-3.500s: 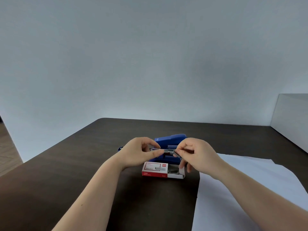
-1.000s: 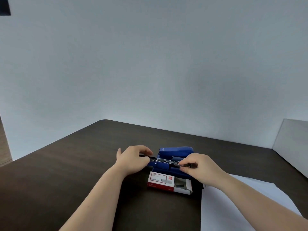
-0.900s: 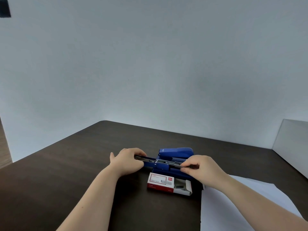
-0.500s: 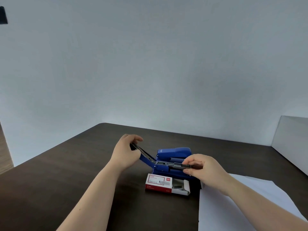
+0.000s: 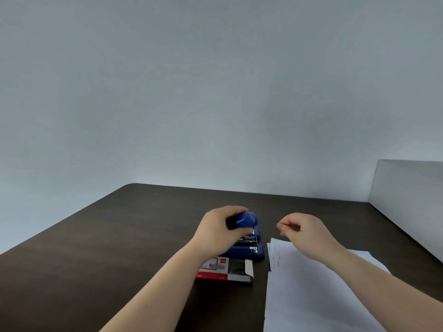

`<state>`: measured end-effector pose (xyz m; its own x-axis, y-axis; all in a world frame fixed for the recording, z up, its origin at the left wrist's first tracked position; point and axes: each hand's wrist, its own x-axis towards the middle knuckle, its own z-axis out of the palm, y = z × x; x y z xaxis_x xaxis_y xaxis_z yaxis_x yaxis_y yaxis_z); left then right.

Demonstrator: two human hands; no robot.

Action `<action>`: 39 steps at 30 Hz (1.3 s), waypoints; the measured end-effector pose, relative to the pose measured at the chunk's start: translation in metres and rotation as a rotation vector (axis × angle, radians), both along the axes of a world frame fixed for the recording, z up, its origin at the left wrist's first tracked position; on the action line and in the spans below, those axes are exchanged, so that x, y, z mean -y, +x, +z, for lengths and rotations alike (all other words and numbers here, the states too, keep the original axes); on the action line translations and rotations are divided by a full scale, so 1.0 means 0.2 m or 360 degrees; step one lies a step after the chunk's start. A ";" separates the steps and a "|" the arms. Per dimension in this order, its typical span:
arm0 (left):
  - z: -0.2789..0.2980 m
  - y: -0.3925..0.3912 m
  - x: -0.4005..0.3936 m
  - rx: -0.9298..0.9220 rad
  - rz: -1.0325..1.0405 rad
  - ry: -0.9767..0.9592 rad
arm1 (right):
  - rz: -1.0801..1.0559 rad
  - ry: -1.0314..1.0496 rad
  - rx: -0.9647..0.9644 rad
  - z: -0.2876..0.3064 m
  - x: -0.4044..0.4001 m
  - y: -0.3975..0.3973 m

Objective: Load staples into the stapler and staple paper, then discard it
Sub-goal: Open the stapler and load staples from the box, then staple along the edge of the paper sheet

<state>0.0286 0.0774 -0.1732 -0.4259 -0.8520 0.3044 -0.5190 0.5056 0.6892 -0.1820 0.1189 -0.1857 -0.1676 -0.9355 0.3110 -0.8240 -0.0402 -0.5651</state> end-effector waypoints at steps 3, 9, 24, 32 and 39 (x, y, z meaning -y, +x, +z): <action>-0.05 -0.08 0.00 0.0275 -0.0059 0.0011 | -0.0134 0.0130 -0.0230 -0.08 0.00 -0.08; -0.08 -0.06 0.02 0.0393 -0.0026 -0.0031 | -0.0211 0.0117 -0.0471 -0.14 0.00 -0.14; -0.11 -0.01 0.04 0.0395 -0.0067 -0.0013 | -0.0009 -0.0333 -0.0631 -0.15 0.04 -0.17; -0.12 0.00 0.03 0.0352 -0.0113 -0.0007 | 0.0128 -0.0081 -0.0503 -0.01 0.09 -0.11; -0.12 0.00 0.02 0.0341 -0.0158 -0.0020 | 0.0157 0.0074 -0.0588 0.00 0.15 -0.03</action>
